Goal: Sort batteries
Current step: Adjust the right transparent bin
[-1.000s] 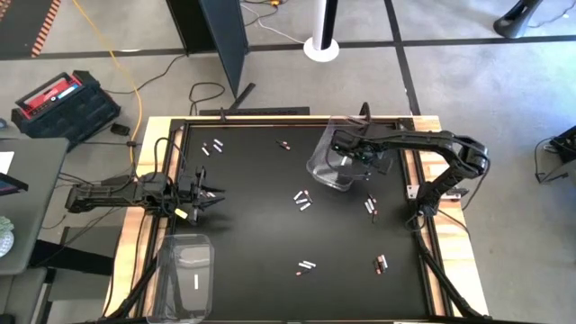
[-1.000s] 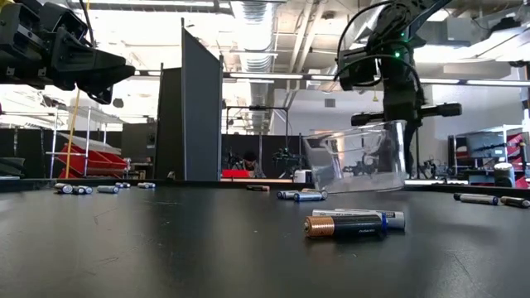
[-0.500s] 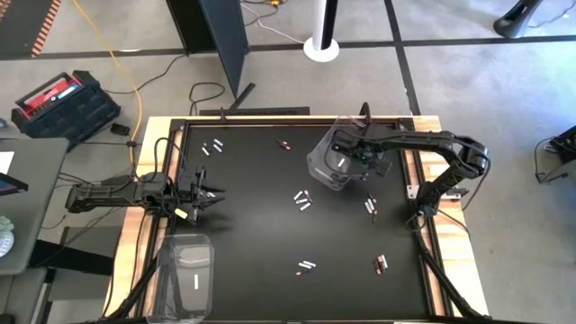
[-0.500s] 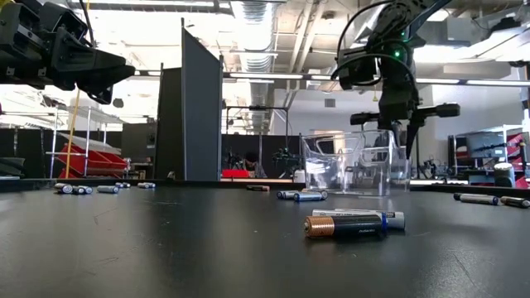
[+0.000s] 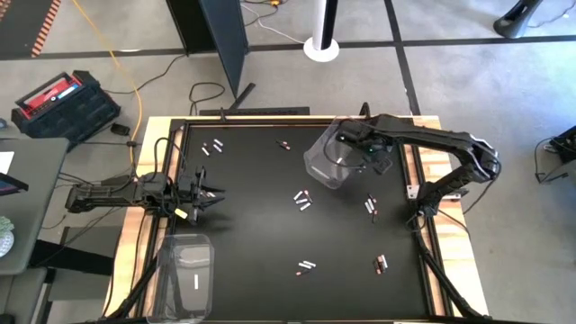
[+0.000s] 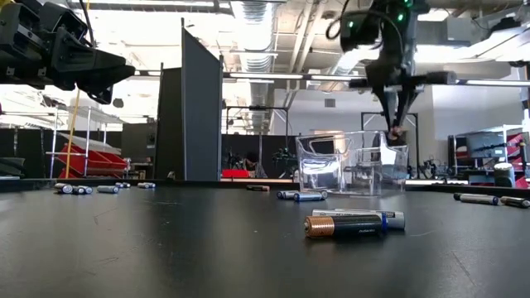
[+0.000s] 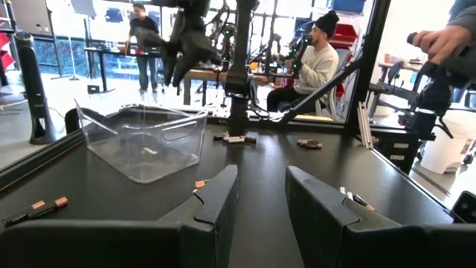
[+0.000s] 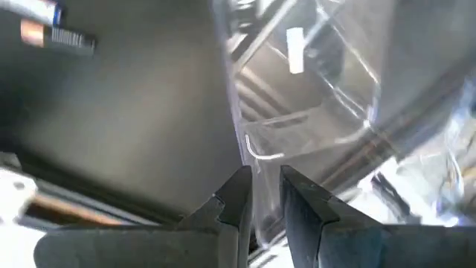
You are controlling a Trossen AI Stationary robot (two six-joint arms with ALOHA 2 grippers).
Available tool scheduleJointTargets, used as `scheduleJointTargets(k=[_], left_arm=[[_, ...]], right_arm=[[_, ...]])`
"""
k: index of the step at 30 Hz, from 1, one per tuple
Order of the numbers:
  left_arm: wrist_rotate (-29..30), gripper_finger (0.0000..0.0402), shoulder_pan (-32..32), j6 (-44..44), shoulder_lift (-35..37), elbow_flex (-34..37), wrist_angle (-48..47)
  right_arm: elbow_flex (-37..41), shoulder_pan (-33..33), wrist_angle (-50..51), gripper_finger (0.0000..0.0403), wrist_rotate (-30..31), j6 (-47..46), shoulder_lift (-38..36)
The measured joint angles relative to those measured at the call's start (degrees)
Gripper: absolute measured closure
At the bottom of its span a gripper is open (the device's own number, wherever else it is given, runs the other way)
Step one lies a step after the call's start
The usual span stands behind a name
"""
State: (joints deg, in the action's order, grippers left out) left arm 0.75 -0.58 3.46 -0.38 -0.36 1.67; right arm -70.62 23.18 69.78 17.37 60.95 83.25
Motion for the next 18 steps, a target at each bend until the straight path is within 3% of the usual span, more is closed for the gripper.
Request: scheduleJointTargets(k=[2, 7, 11, 14, 18], left_arm=[[0.0, 0.029, 0.0, 0.0, 0.0, 0.0, 0.0], [0.0, 0.029, 0.0, 0.0, 0.0, 0.0, 0.0], [0.0, 0.029, 0.0, 0.0, 0.0, 0.0, 0.0], [0.0, 0.029, 0.0, 0.0, 0.0, 0.0, 0.0], [0.0, 0.029, 0.0, 0.0, 0.0, 0.0, 0.0]], right_arm=[[0.0, 0.0, -0.6, 0.0315, -0.1, -13.5, -1.5], [0.0, 1.6, -1.1, 0.0315, 0.0, -64.0, -3.6], [0.6, 2.9, 1.2, 0.0315, 0.0, -95.3, -4.7], [1.7, 3.1, 1.2, 0.0315, 0.0, -113.9, -4.9], [2.5, 1.8, 0.7, 0.0315, 0.0, -128.3, -4.0]])
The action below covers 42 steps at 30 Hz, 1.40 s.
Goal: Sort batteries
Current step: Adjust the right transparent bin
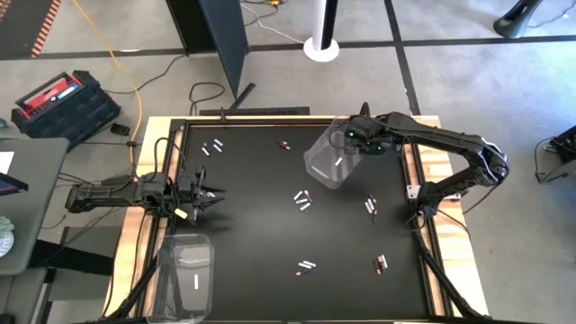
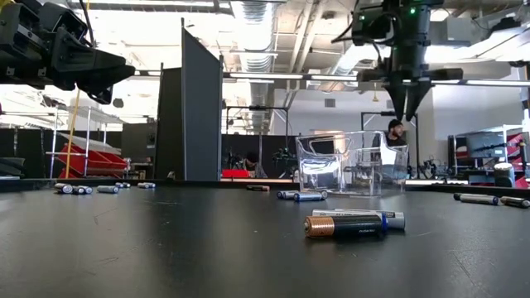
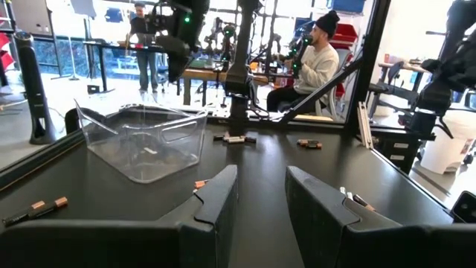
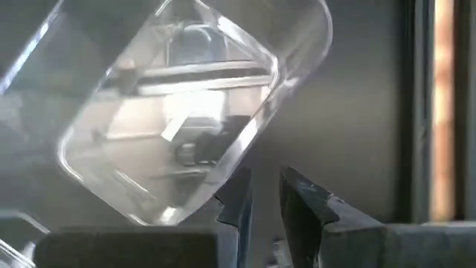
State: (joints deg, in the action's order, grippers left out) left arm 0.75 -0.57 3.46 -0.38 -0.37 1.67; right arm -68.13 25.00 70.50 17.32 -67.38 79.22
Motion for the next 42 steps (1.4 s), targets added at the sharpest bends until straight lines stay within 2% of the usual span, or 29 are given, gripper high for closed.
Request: scheduleJointTargets(k=[10, 16, 27, 32, 38, 42], left_arm=[[0.0, 0.029, 0.0, 0.0, 0.0, 0.0, 0.0], [0.0, 0.029, 0.0, 0.0, 0.0, 0.0, 0.0], [0.0, 0.029, 0.0, 0.0, 0.0, 0.0, 0.0], [0.0, 0.029, 0.0, 0.0, 0.0, 0.0, 0.0], [0.0, 0.029, 0.0, 0.0, 0.0, 0.0, 0.0], [0.0, 0.029, 0.0, 0.0, 0.0, 0.0, 0.0]], right_arm=[[3.2, -2.5, -2.4, 0.0315, -1.7, -18.1, 3.9], [3.2, -2.5, -7.6, 0.0315, -1.7, -21.7, 4.5], [3.2, -2.3, -6.2, 0.0315, -1.7, -26.3, 4.5], [7.4, -2.5, -7.6, 0.0315, -2.8, -31.8, 4.5], [11.5, -3.7, -15.5, 0.0315, -3.0, -32.3, 4.5], [11.7, -3.7, -15.9, 0.0315, -3.2, -32.3, 4.4]])
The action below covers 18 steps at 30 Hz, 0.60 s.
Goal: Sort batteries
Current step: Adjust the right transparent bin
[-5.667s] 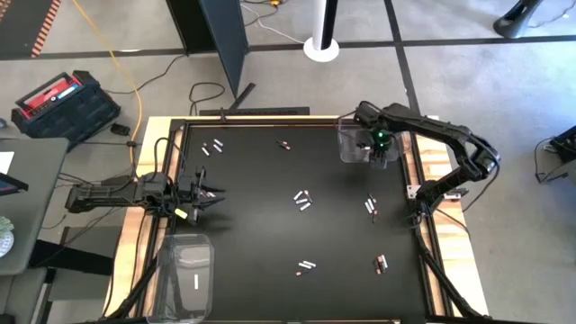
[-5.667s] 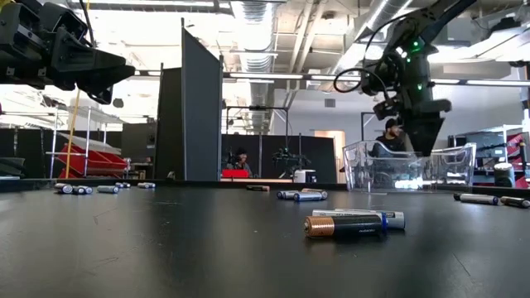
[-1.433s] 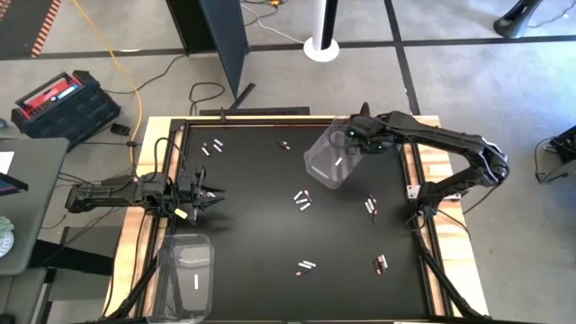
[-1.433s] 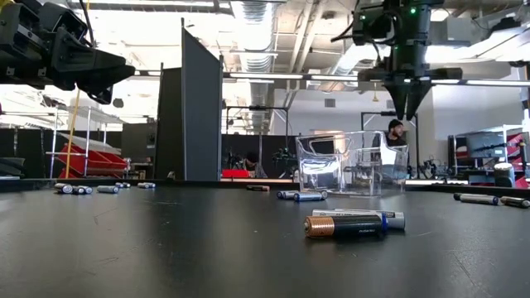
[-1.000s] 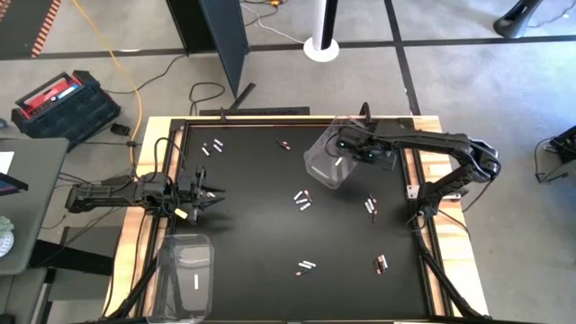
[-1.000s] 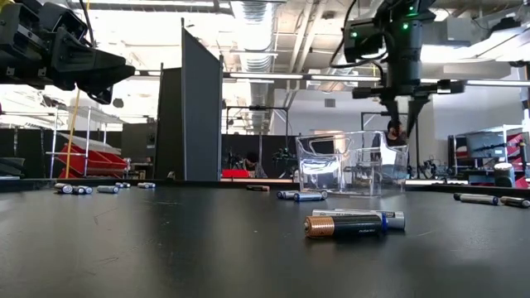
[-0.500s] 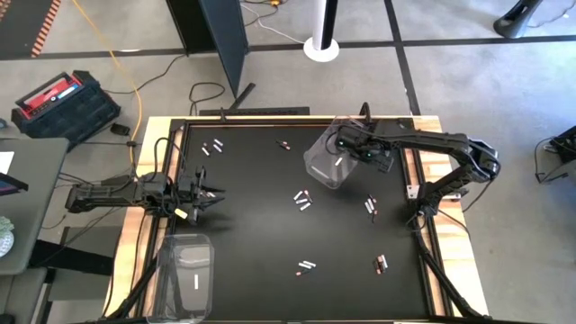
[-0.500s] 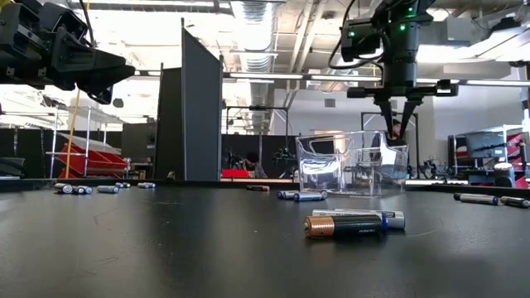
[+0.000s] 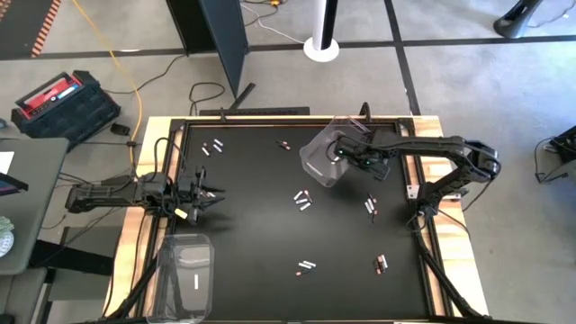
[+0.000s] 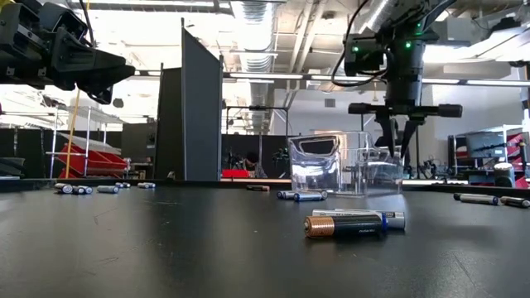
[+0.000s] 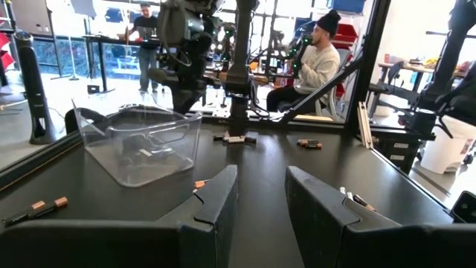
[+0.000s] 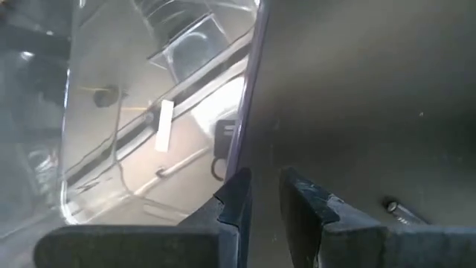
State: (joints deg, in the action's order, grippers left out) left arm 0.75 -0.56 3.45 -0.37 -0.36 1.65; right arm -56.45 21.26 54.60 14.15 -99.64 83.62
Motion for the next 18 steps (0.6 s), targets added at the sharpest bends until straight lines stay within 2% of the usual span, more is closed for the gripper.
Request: scheduleJointTargets(k=[6, 10, 18], left_arm=[[0.0, 0.029, 0.0, 0.0, 0.0, 0.0, 0.0], [0.0, 0.029, 0.0, 0.0, 0.0, 0.0, 0.0], [0.0, 0.029, 0.0, 0.0, 0.0, 0.0, 0.0]], right_arm=[[0.0, -1.9, 0.3, 0.0315, -0.3, -0.3, -1.8], [0.0, -2.9, 0.9, 0.0315, 2.0, -0.9, -2.4], [-0.9, -5.6, 0.1, 0.0315, 3.0, -0.4, -2.4]])
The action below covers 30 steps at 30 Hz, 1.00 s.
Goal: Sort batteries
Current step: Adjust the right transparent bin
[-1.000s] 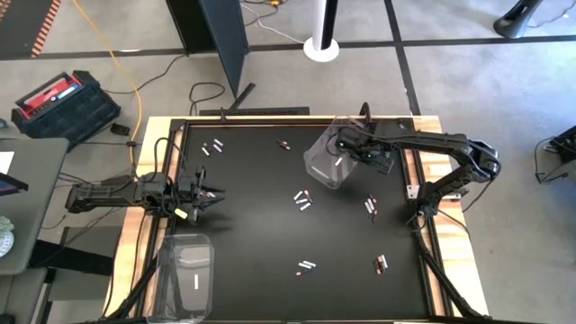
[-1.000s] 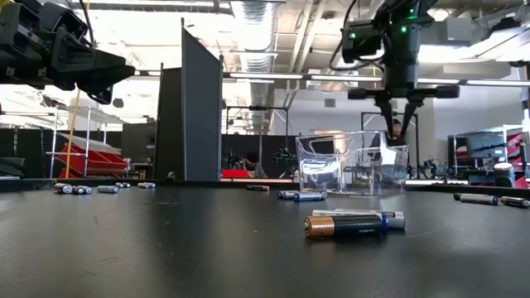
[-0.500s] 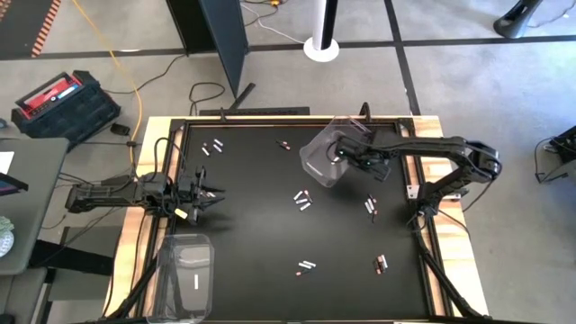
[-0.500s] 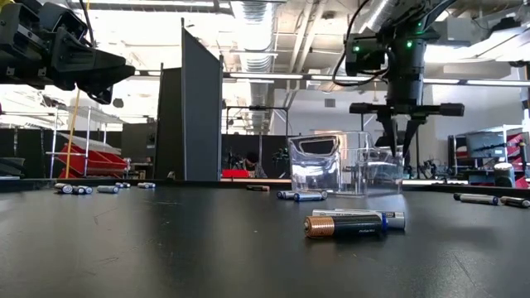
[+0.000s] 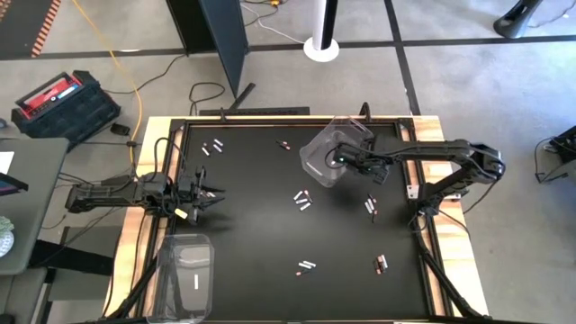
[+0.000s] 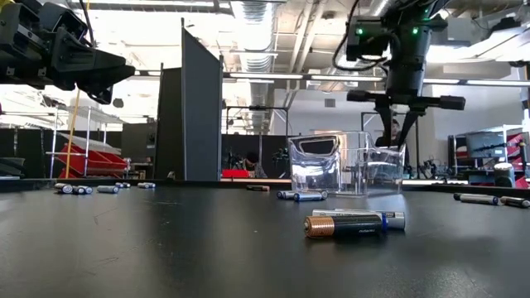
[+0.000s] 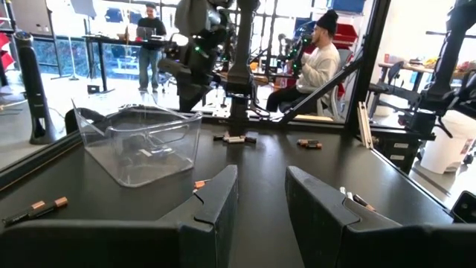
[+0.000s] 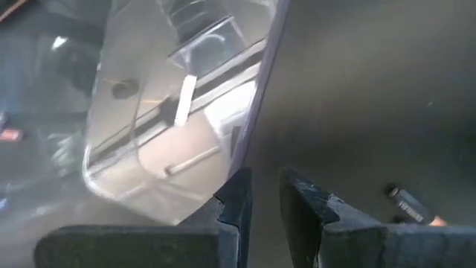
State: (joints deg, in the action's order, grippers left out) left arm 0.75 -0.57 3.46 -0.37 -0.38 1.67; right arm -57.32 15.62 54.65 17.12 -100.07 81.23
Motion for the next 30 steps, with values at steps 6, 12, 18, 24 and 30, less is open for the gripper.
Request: scheduleJointTargets(k=[6, 12, 18, 24, 30], left_arm=[[0.0, 0.029, 0.0, 0.0, 0.0, 0.0, 0.0], [0.0, 0.029, 0.0, 0.0, 0.0, 0.0, 0.0], [0.0, 0.029, 0.0, 0.0, 0.0, 0.0, 0.0], [0.0, 0.029, 0.0, 0.0, 0.0, 0.0, 0.0], [0.0, 0.029, 0.0, 0.0, 0.0, 0.0, 0.0]], right_arm=[[-2.4, -2.4, 0.6, 0.0315, 3.0, 1.5, 0.0], [-4.1, -2.8, 0.6, 0.0315, 5.4, 4.1, 0.0], [-4.1, -2.0, 0.6, 0.0315, 5.5, 10.5, 0.0], [-4.1, 1.2, 0.5, 0.0314, 1.1, 11.8, 0.0], [-4.1, 3.5, -3.0, 0.0282, -2.7, 15.9, 0.0]])
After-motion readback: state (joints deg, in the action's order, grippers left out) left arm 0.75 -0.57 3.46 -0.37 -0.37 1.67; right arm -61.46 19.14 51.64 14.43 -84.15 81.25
